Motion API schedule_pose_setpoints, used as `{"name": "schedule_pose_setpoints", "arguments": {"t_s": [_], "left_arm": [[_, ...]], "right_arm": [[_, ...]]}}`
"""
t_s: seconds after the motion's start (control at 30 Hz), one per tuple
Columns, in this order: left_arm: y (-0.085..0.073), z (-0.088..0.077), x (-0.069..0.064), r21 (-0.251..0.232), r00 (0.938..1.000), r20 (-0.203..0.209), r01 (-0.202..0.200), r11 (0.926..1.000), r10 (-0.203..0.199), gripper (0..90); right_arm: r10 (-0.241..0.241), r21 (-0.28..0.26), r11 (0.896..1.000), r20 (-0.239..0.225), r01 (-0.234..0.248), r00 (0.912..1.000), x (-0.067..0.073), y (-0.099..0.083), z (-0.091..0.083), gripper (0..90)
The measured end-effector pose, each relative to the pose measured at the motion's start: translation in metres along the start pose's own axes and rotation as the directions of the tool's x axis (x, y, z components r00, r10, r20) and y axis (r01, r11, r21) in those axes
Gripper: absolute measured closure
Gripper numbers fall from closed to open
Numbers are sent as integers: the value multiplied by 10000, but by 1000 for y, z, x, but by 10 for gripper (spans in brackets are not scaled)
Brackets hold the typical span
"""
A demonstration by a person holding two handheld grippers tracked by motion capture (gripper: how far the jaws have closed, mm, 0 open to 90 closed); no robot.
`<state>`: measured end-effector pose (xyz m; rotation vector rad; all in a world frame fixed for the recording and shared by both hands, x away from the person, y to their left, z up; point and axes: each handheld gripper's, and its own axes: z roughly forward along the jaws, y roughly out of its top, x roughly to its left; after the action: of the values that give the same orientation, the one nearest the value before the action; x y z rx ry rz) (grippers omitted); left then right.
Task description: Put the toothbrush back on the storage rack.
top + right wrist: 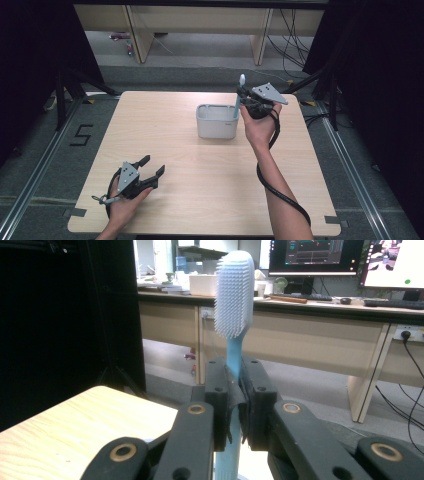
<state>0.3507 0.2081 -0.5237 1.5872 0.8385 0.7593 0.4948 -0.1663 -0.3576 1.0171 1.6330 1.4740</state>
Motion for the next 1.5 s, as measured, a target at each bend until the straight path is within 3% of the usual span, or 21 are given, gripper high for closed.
{"name": "schedule_pose_setpoints", "arguments": {"t_s": [0.27,0.43,0.5,0.77,1.13,1.17,1.23,1.5], "left_arm": [[0,0,0,-40,10000,13,-29,10000,29,322],[0,0,0,-23,10000,19,-4,10000,4,322],[0,0,0,-39,10000,24,-15,10000,15,322],[0,0,0,-30,10000,14,-15,10000,15,323],[0,0,0,-6,10000,23,-64,10000,64,326],[0,0,-1,0,10000,22,-61,10000,61,326],[0,0,-1,5,10000,21,-79,10000,79,326],[0,0,-1,4,9999,9,-100,10000,100,327]], "right_arm": [[-3,131,9999,96,2,10000,-1,-9,6,838],[305,326,9990,-8,-305,9995,1,-15,9,838],[78,328,9994,42,-79,10000,0,-16,10,837],[342,641,9973,59,-345,9994,-1,-28,13,837],[287,862,9958,143,-299,9995,-3,-42,16,837],[518,892,9946,131,-527,9986,-1,-44,16,837],[276,927,9953,123,-287,9995,-3,-46,17,837],[418,1155,9924,33,-419,9991,-2,-56,20,836]]}}
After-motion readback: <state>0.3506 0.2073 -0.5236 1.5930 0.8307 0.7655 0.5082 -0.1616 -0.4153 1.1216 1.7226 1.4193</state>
